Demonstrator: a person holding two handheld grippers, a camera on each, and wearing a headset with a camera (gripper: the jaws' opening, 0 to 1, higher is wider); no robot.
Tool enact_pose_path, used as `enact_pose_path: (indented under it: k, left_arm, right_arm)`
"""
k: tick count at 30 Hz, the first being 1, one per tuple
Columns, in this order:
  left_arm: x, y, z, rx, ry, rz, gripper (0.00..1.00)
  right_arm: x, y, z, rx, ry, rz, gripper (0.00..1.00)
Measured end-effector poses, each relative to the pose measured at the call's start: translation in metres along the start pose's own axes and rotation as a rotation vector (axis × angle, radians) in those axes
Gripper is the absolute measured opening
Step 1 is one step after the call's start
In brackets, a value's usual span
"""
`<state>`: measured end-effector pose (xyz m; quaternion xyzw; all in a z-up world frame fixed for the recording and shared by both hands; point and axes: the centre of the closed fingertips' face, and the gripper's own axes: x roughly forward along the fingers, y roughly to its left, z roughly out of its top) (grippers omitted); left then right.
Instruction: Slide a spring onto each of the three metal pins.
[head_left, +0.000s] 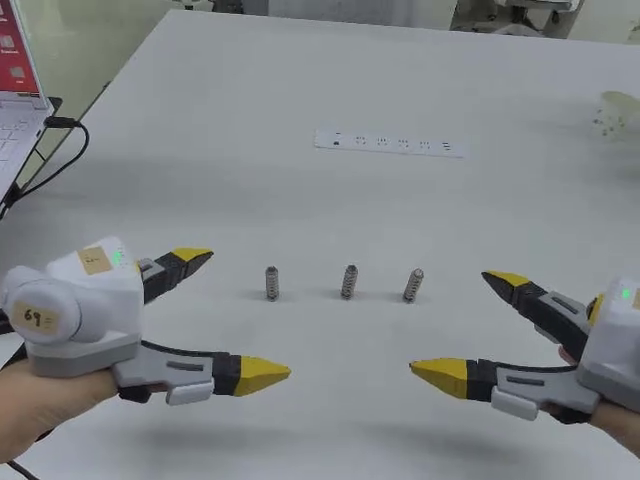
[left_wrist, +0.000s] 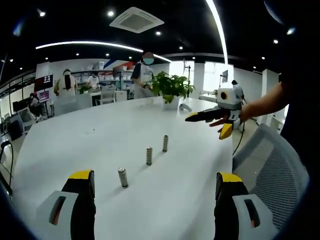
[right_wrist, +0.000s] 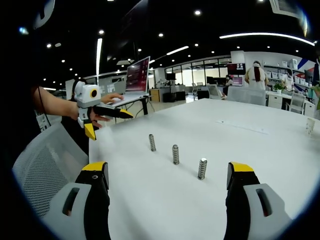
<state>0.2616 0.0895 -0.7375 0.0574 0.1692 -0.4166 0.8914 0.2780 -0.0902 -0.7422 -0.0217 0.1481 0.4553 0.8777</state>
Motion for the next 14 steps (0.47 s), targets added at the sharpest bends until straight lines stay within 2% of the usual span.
enact_pose_path:
  k: [8,14]
  left_arm:
    - [-0.0022,0.0019,0.0016,-0.014,-0.013,0.015,0.99]
    - [-0.0056,0.0060,-0.0027,-0.021,-0.008,0.035,0.99]
  right_arm:
    - [-0.0039,0.0011,-0.0085,-0.026,0.032,-0.003,0.99]
    - [-0.0022,-0.0007,-0.0094,-0.002,0.035,-0.015,0.99]
